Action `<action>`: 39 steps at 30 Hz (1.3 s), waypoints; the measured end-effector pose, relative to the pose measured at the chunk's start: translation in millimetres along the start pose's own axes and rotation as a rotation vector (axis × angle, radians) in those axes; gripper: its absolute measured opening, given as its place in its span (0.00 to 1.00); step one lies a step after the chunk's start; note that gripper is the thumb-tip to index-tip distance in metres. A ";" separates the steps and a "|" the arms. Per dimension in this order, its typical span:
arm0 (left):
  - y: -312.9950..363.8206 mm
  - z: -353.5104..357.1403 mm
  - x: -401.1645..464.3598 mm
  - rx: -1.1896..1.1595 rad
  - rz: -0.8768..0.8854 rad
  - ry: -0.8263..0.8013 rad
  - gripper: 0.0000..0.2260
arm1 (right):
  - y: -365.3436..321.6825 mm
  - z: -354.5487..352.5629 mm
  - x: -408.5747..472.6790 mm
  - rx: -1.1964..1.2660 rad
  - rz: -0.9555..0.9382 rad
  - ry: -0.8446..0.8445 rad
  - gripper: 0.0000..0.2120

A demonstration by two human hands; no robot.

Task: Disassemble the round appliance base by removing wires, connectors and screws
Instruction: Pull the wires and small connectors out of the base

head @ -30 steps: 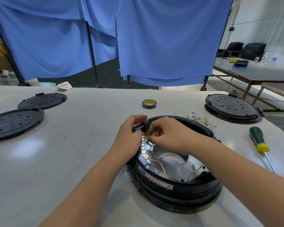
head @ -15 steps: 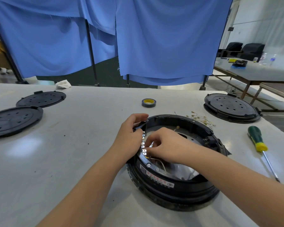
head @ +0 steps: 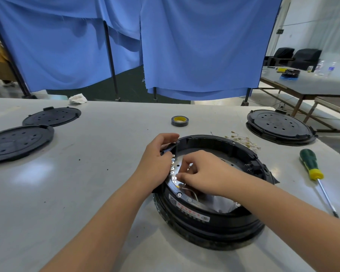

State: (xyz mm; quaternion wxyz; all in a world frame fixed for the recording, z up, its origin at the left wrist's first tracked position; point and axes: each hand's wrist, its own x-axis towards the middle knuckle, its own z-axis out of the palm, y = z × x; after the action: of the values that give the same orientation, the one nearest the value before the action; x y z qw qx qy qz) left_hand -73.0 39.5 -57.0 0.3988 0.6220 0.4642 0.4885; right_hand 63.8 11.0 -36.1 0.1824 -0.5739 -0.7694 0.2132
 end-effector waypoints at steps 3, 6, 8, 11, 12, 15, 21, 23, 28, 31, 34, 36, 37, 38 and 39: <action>-0.8 0.1 0.3 0.007 -0.002 -0.002 0.24 | -1.3 0.8 -0.7 -0.046 -0.031 0.015 0.05; -0.3 0.1 -0.5 0.009 -0.006 0.002 0.24 | -2.4 -3.2 -2.1 -0.003 -0.067 0.012 0.02; -0.1 0.3 -0.8 0.006 -0.012 0.005 0.24 | -3.2 -9.0 -4.0 0.035 -0.067 -0.058 0.02; -0.3 0.7 0.7 -0.015 -0.021 0.013 0.23 | -5.5 -13.2 -6.8 -0.016 -0.078 -0.229 0.01; -0.4 0.8 1.0 -0.018 -0.021 0.014 0.23 | -5.7 -12.1 -7.2 -0.027 -0.081 -0.245 0.00; -1.2 1.2 1.0 -0.018 -0.012 0.008 0.23 | -3.2 -4.7 -6.9 0.004 -0.083 -0.187 0.01; -3.9 -1.4 0.2 0.002 0.011 -0.069 0.23 | 2.3 -2.6 -4.1 0.018 -0.130 -0.165 0.06; -5.6 -2.5 0.4 0.000 0.020 -0.091 0.23 | 1.5 -6.1 -1.6 -0.023 -0.141 -0.193 0.06; -5.9 -4.8 1.2 -0.001 0.029 -0.107 0.23 | -0.9 -13.1 4.7 -0.102 -0.169 -0.267 0.09; -7.0 -5.4 1.4 -0.027 0.035 -0.098 0.24 | 2.8 -5.7 0.8 -0.130 -0.156 -0.216 0.09; -8.3 -5.0 2.2 -0.033 0.031 -0.100 0.25 | 5.9 0.8 -5.3 -0.136 -0.143 -0.154 0.13; -8.8 -4.4 3.2 -0.013 0.030 -0.112 0.28 | 6.2 0.6 -6.6 -0.139 -0.140 -0.153 0.13; -8.9 -4.3 3.7 -0.005 0.032 -0.114 0.29 | 6.2 -0.6 -6.0 -0.128 -0.143 -0.165 0.12; -9.0 -4.0 4.1 0.001 0.034 -0.114 0.30 | 6.3 -1.9 -5.2 -0.119 -0.150 -0.182 0.12; -9.1 -3.8 4.4 0.006 0.036 -0.112 0.30 | 5.8 -2.9 -3.9 -0.117 -0.157 -0.203 0.12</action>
State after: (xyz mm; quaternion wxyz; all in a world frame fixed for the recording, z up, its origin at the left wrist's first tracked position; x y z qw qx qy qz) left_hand -78.0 46.2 -63.7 0.4133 0.6579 0.4312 0.4586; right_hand 71.0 9.0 -36.9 0.0859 -0.4973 -0.8374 0.2099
